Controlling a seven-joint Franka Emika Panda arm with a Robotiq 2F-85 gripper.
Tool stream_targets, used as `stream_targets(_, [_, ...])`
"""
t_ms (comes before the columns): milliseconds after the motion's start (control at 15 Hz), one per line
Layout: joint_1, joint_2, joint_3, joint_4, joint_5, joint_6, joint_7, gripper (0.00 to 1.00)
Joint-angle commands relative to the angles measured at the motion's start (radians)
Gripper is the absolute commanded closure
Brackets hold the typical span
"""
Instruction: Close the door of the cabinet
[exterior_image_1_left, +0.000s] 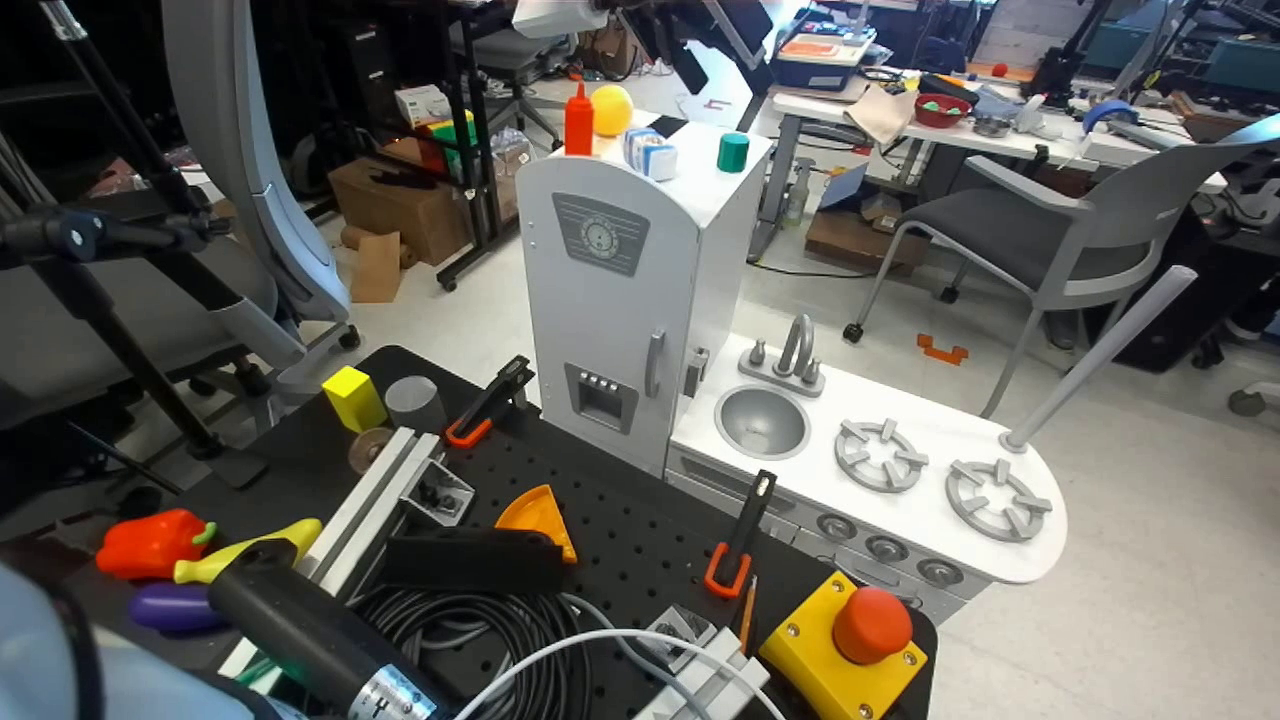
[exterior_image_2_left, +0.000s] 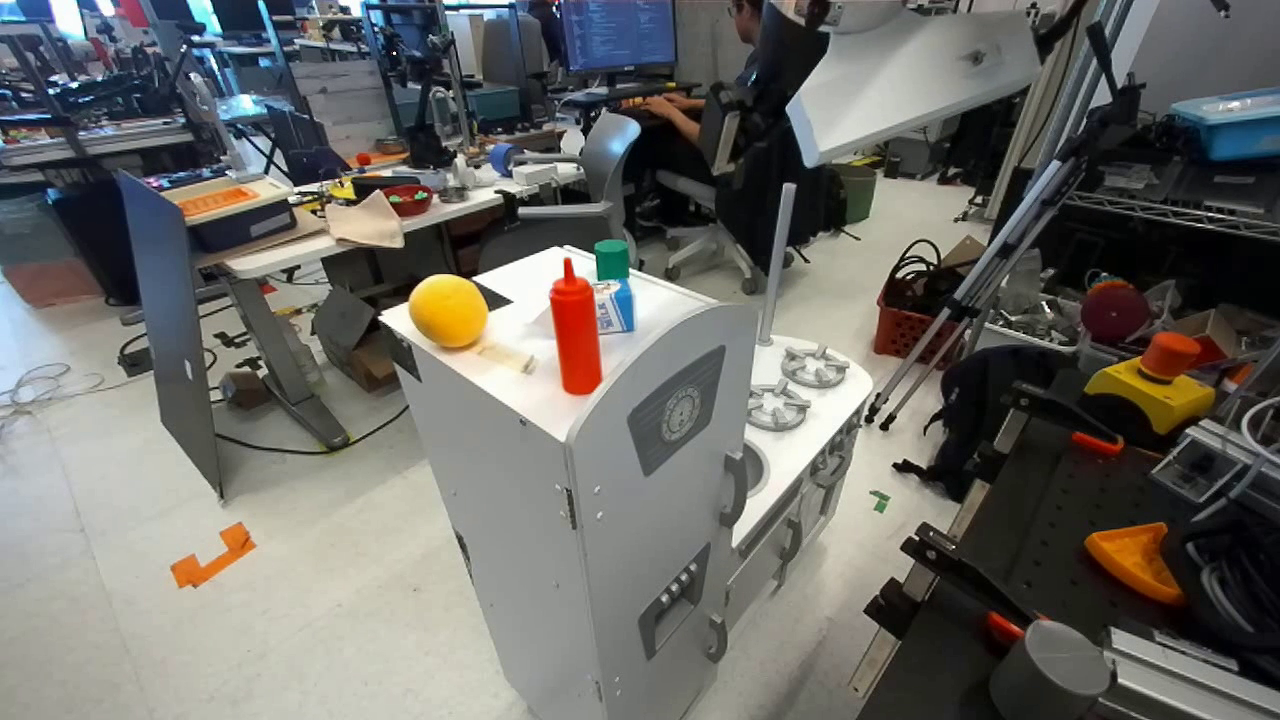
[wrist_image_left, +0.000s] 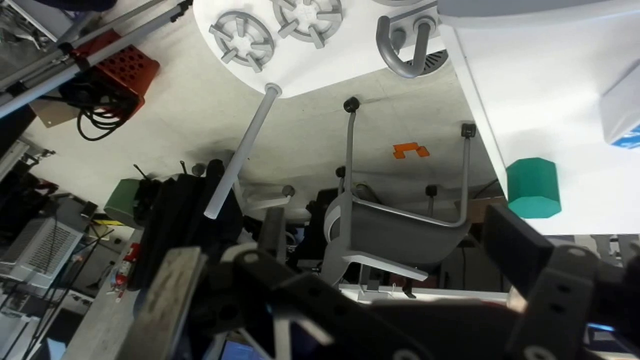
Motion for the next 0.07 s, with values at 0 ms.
stream_targets(0, [-0.035, 0.0, 0.036, 0.001, 0.001, -0.003, -0.002, 0.0])
